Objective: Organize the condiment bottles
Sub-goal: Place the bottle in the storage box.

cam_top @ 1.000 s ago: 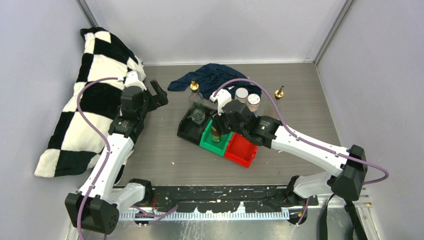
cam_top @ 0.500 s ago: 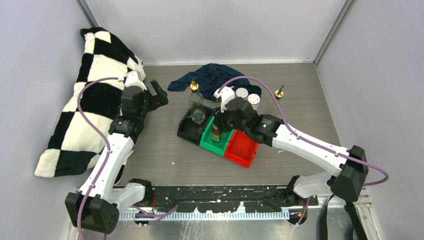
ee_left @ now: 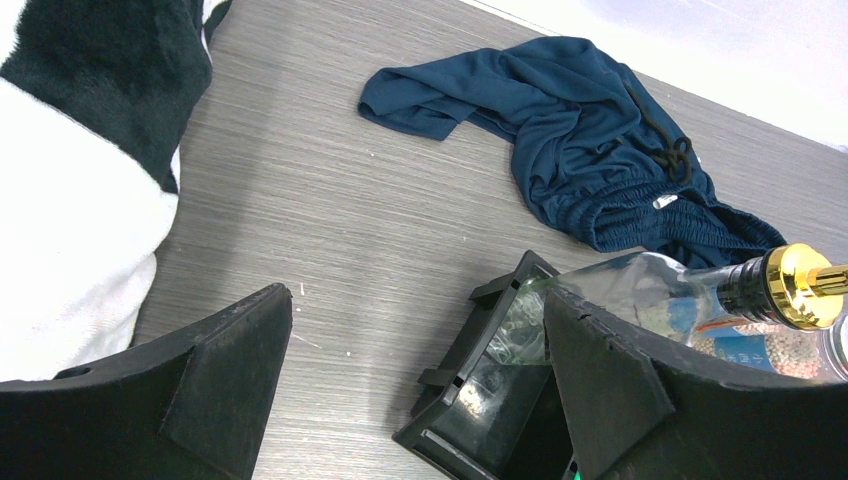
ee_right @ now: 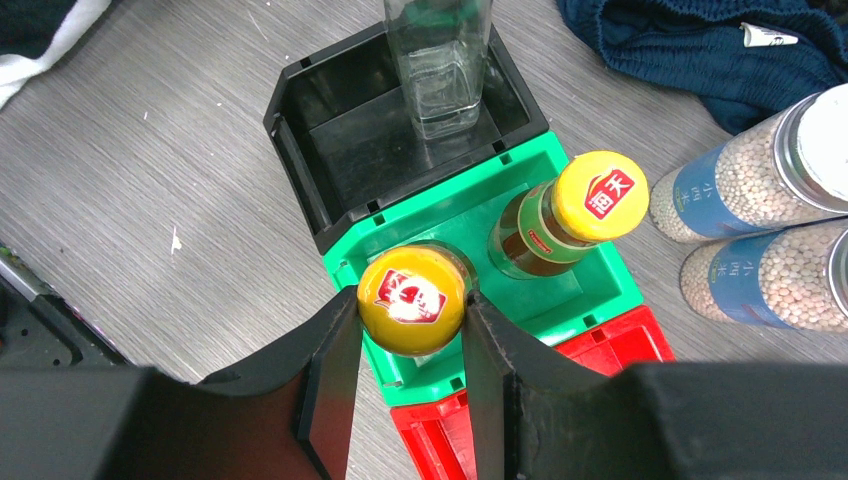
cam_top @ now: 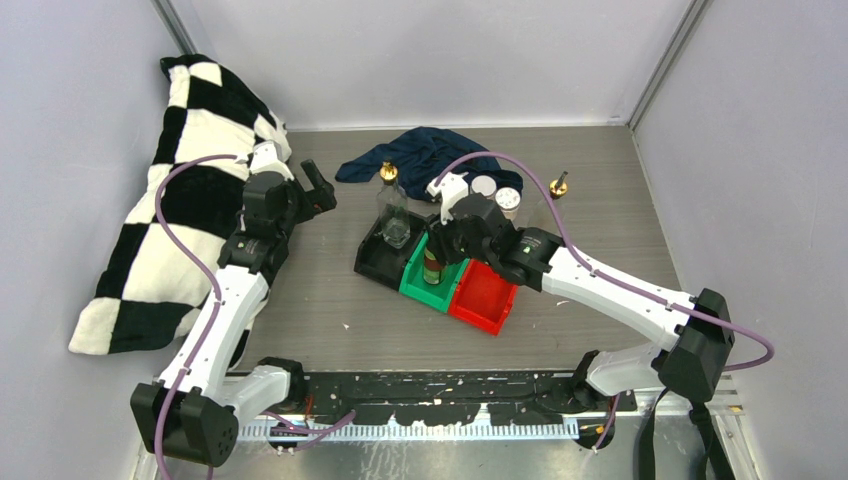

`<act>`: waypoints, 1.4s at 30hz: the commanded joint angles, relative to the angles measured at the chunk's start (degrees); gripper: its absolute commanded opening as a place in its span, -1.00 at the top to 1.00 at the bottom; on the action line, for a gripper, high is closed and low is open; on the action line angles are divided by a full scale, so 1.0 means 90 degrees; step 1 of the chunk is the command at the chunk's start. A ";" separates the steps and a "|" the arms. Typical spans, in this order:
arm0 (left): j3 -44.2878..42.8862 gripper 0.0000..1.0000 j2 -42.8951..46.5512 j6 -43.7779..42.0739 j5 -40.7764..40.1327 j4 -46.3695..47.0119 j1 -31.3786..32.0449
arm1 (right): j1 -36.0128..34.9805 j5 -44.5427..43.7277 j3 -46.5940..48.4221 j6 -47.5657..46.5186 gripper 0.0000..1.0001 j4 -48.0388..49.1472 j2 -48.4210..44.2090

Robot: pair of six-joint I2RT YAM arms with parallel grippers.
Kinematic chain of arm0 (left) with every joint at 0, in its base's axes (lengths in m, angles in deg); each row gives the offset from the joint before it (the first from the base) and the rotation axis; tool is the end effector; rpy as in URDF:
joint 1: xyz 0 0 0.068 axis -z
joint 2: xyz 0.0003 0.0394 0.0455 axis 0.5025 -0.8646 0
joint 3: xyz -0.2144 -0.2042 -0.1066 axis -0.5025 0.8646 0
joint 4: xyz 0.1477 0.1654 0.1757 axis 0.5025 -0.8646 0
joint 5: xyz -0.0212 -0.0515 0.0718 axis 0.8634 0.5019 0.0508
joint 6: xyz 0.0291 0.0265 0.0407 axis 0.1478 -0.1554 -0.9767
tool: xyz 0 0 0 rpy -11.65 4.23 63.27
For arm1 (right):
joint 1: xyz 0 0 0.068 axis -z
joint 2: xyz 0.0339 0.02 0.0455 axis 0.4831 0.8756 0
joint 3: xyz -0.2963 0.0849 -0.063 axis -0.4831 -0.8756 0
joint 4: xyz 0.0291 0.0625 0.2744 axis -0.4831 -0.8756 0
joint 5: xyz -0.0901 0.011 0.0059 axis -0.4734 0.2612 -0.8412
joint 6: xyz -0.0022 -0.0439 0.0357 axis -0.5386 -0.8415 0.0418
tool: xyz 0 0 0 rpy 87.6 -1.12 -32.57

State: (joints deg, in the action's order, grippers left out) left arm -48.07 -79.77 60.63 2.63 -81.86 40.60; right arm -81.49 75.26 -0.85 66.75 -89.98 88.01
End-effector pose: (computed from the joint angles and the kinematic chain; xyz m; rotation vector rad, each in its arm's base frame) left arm 0.2386 -0.0373 0.3768 -0.3838 1.8974 -0.2759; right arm 0.1983 0.2477 0.3627 -0.6690 2.0402 0.4630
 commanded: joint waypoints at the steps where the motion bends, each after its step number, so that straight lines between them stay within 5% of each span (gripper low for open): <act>1: 0.0007 -0.94 0.0007 -0.0062 -0.0087 0.0285 0.0022 | 0.0043 0.0029 0.0391 0.0056 0.98 0.0750 -0.0087; 42: -0.0004 -0.94 0.0005 -0.0056 -0.0068 0.0287 0.0022 | 0.0146 0.0139 0.0073 0.0114 0.98 0.0957 0.0159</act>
State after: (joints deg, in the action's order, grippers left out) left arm -48.07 -79.84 60.61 2.63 -81.86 40.60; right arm -80.50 76.70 -1.31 67.01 -89.63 90.37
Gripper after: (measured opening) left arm 0.969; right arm 0.443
